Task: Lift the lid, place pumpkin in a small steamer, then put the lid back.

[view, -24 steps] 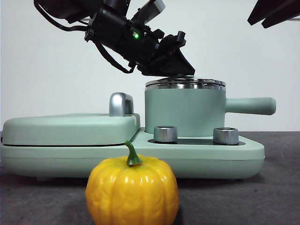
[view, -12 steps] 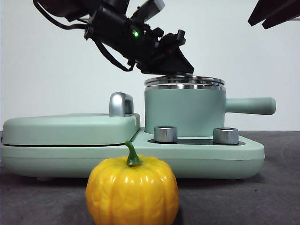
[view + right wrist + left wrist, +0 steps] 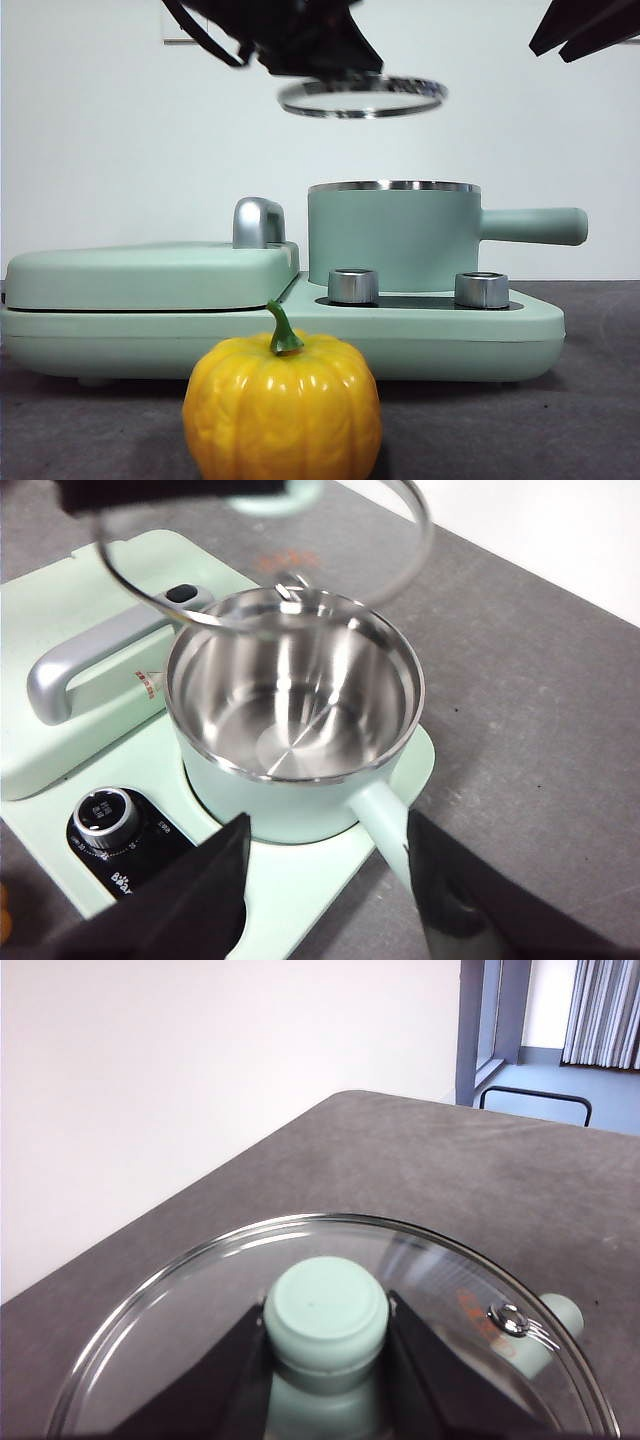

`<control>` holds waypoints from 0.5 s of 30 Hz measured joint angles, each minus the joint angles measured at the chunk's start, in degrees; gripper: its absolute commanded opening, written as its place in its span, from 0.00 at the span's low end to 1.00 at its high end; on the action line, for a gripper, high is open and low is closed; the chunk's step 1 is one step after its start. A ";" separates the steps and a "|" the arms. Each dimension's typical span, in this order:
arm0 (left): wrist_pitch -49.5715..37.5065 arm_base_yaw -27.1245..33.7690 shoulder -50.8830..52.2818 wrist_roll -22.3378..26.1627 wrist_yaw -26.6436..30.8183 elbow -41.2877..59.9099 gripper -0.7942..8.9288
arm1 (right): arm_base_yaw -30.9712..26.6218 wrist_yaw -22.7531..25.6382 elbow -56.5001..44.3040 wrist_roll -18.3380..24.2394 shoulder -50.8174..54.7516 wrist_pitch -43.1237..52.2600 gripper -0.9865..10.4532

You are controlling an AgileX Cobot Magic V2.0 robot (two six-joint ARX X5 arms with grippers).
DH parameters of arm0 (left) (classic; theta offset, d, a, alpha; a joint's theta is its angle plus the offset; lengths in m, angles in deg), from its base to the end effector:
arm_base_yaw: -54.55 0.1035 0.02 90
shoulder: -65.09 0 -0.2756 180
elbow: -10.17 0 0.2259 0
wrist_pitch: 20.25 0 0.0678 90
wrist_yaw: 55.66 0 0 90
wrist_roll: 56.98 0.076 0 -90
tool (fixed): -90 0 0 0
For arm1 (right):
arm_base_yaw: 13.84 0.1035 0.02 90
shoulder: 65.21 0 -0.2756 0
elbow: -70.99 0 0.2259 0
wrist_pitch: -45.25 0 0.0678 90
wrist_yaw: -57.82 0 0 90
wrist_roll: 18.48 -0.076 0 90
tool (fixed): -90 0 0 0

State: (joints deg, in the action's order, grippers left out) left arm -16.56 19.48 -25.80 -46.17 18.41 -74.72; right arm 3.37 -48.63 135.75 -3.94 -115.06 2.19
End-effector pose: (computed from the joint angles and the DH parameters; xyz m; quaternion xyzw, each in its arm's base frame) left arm 0.3054 -0.2399 0.3317 0.0987 0.0425 -0.4349 0.8940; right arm 0.1700 0.0752 0.3059 -0.1191 0.2057 0.3094 0.9208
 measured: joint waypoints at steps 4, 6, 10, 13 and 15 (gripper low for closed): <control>7.63 1.31 4.42 0.13 2.73 0.02 0.09 | 0.00 0.00 0.00 0.00 0.00 0.02 0.30; 11.91 2.25 6.54 0.13 2.75 0.02 0.09 | 0.00 0.00 0.00 0.00 0.00 0.00 0.30; 20.52 3.82 10.58 0.13 2.95 0.02 0.09 | 0.00 -0.02 0.00 0.00 0.00 0.00 0.30; 26.45 5.18 13.03 0.11 4.37 0.02 0.09 | 0.00 -0.09 0.00 -0.07 0.00 0.02 0.30; 29.46 6.16 14.27 0.11 6.69 0.02 0.10 | 0.07 -0.63 0.00 -0.63 0.00 0.00 0.30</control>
State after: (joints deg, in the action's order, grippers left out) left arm 12.91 25.65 -11.53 -46.06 25.10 -74.70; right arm 3.44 -49.26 135.75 -4.57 -115.06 2.19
